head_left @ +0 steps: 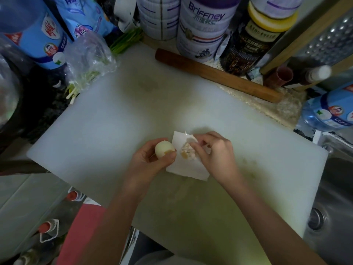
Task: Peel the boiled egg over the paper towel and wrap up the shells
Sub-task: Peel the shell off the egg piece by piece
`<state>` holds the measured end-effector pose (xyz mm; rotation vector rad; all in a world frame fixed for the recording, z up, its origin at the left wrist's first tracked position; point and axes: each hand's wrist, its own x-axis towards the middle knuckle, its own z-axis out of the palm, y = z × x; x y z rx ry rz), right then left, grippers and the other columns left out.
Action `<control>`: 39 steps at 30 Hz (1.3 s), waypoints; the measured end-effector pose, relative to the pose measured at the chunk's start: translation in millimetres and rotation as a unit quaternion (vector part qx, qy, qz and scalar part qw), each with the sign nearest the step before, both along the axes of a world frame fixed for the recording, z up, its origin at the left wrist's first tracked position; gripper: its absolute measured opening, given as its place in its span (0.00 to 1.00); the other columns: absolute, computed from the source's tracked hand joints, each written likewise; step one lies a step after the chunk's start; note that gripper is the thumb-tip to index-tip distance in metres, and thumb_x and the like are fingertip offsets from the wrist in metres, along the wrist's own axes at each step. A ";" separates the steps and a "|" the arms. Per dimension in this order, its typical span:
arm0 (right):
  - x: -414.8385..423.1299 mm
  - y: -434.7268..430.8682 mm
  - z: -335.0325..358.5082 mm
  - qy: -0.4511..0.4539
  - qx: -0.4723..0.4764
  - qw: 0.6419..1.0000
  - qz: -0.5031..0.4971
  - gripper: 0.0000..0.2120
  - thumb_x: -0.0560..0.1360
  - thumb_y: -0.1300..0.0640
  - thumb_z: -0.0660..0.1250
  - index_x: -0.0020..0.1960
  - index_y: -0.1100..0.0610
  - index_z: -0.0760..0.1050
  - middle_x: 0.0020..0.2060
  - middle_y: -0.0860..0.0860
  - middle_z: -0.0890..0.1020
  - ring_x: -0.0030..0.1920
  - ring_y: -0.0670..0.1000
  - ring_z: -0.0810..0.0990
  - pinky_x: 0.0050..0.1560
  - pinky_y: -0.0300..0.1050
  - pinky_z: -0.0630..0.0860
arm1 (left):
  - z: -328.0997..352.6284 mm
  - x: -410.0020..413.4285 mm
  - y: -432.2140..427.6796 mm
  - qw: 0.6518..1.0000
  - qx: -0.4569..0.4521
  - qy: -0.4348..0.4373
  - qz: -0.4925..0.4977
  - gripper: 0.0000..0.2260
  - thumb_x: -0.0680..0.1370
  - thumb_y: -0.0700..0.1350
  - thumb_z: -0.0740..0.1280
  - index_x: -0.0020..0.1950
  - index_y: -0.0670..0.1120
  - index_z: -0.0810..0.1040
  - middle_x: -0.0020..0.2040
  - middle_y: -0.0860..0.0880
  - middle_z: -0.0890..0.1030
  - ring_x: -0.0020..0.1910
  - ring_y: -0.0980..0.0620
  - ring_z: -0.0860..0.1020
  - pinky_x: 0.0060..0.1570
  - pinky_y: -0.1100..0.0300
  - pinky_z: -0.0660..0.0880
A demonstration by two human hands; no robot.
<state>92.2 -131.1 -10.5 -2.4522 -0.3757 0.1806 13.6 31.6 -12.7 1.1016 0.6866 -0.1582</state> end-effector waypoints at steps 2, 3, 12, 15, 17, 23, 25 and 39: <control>9.9 6.1 -4.6 -0.017 -0.015 0.999 0.025 0.09 0.73 0.57 0.70 0.52 0.59 0.81 0.45 0.54 0.80 0.41 0.51 0.80 0.46 0.42 0.76 | 0.2 1.4 -1.1 1.000 0.019 0.004 -0.008 0.22 0.59 0.46 0.77 0.52 0.50 0.81 0.51 0.44 0.83 0.56 0.41 0.79 0.58 0.46 0.76; 14.4 10.1 -7.9 -0.020 -0.020 0.999 0.032 0.10 0.73 0.57 0.70 0.53 0.59 0.81 0.46 0.54 0.80 0.42 0.52 0.80 0.48 0.42 0.76 | -0.2 1.8 -1.5 1.000 0.027 0.006 -0.013 0.21 0.60 0.45 0.76 0.52 0.50 0.81 0.51 0.43 0.83 0.54 0.44 0.80 0.57 0.47 0.77; 25.5 21.3 -19.1 -0.020 -0.009 0.999 0.035 0.01 0.69 0.65 0.71 0.40 0.60 0.81 0.41 0.55 0.79 0.39 0.54 0.79 0.42 0.51 0.78 | -2.7 -0.2 -2.8 0.999 0.048 0.007 -0.022 0.15 0.67 0.37 0.75 0.52 0.49 0.80 0.51 0.43 0.83 0.47 0.54 0.81 0.48 0.62 0.80; 22.5 15.6 -13.0 -0.029 0.031 0.999 0.008 0.02 0.70 0.65 0.70 0.39 0.60 0.81 0.39 0.53 0.79 0.38 0.50 0.78 0.41 0.42 0.76 | -4.6 -0.7 -1.8 0.998 0.054 0.005 -0.024 0.15 0.67 0.38 0.75 0.52 0.49 0.80 0.51 0.43 0.83 0.46 0.55 0.81 0.47 0.64 0.79; 16.6 9.2 -6.5 -0.015 0.043 0.999 0.011 0.02 0.69 0.63 0.72 0.39 0.58 0.81 0.37 0.51 0.79 0.37 0.46 0.76 0.40 0.33 0.71 | -5.2 -0.5 -1.0 0.998 0.056 0.009 -0.023 0.15 0.68 0.38 0.75 0.52 0.49 0.80 0.51 0.43 0.83 0.47 0.55 0.81 0.48 0.62 0.79; 0.7 0.3 1.4 0.023 -0.027 0.997 0.074 0.04 0.70 0.65 0.70 0.40 0.59 0.83 0.37 0.55 0.80 0.34 0.52 0.78 0.39 0.46 0.75 | -4.6 5.0 -2.3 0.999 0.046 0.014 -0.019 0.16 0.66 0.39 0.75 0.52 0.50 0.80 0.48 0.50 0.83 0.46 0.58 0.81 0.43 0.67 0.77; 5.5 -0.1 1.2 0.011 -0.020 0.999 0.038 0.04 0.69 0.64 0.71 0.36 0.59 0.81 0.35 0.53 0.80 0.33 0.50 0.77 0.38 0.48 0.75 | -3.3 6.3 -2.7 0.998 0.051 0.012 -0.021 0.17 0.66 0.39 0.75 0.53 0.49 0.80 0.49 0.49 0.83 0.45 0.58 0.81 0.42 0.68 0.77; 29.1 11.8 -19.8 -0.008 -0.056 0.997 0.043 0.01 0.69 0.66 0.69 0.40 0.61 0.78 0.41 0.56 0.78 0.39 0.56 0.78 0.42 0.49 0.77 | -4.3 3.6 -3.2 0.999 0.037 0.006 -0.011 0.16 0.67 0.37 0.75 0.52 0.49 0.80 0.46 0.51 0.84 0.43 0.60 0.81 0.42 0.69 0.76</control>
